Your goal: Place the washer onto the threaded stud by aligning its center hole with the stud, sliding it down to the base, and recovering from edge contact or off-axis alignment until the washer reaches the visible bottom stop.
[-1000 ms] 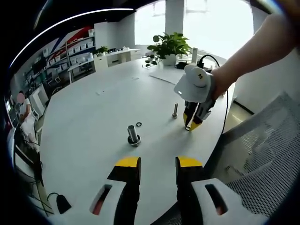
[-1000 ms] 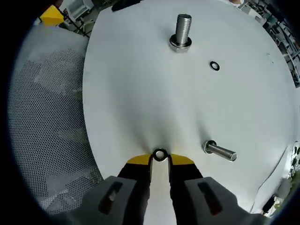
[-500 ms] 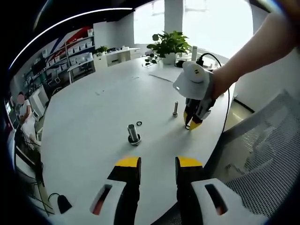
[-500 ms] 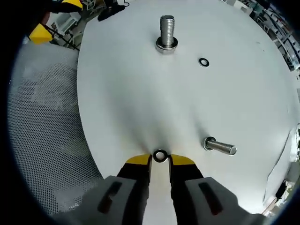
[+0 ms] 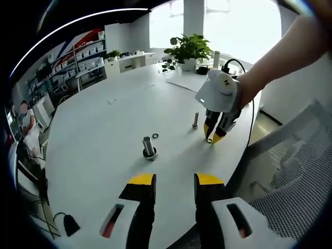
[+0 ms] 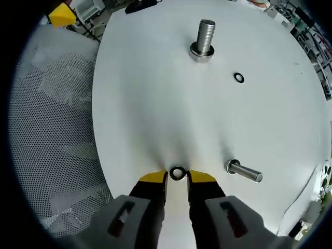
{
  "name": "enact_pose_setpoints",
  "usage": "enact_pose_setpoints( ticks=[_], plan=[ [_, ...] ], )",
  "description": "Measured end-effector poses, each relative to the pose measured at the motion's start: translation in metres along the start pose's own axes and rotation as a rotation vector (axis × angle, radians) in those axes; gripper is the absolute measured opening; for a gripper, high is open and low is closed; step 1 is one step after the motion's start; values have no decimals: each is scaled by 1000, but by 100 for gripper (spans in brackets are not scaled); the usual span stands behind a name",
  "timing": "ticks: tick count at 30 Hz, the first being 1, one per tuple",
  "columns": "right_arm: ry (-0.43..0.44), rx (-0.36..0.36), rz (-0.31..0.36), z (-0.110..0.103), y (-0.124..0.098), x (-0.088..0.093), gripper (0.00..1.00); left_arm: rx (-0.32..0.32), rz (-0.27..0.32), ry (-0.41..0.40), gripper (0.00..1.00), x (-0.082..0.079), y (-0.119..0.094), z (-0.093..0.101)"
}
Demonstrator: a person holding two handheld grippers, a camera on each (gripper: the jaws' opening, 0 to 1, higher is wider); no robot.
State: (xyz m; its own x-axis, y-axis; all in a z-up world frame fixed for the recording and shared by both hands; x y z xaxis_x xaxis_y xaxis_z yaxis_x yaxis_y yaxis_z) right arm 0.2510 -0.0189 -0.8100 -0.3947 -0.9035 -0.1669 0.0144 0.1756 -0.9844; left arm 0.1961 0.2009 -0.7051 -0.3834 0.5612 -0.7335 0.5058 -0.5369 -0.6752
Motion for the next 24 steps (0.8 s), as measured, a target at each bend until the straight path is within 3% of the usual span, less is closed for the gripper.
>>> enact_pose_setpoints(
  ticks=[10,13,17,24],
  plan=[
    [-95,13,-32,0,1,-3,16,1,2,5,27,-1,0,0],
    [-37,4,-43,3,1,-4,14,0,4,5,27,-1,0,0],
    [-23,1,-54,4,1,-6,14,0,3,3,27,-1,0,0],
    [19,46,-75,2,-1,-8,13,-7,7,0,27,-2,-1,-1]
  ],
)
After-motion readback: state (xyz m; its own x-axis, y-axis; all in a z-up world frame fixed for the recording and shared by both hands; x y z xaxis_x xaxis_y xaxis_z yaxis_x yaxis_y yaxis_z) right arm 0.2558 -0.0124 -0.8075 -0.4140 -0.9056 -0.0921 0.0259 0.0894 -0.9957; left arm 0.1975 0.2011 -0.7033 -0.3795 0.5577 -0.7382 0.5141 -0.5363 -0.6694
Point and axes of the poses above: the point that each gripper's makers call its tool centre point, and the gripper's own axes: y roughly forward along the fingers, z roughly to its right, x roughly out of its underside, the point moved 6 cm from there along -y, roughly backward along the fingers, and after that the axes turned 7 degrees about y, right-handed, at the moved point
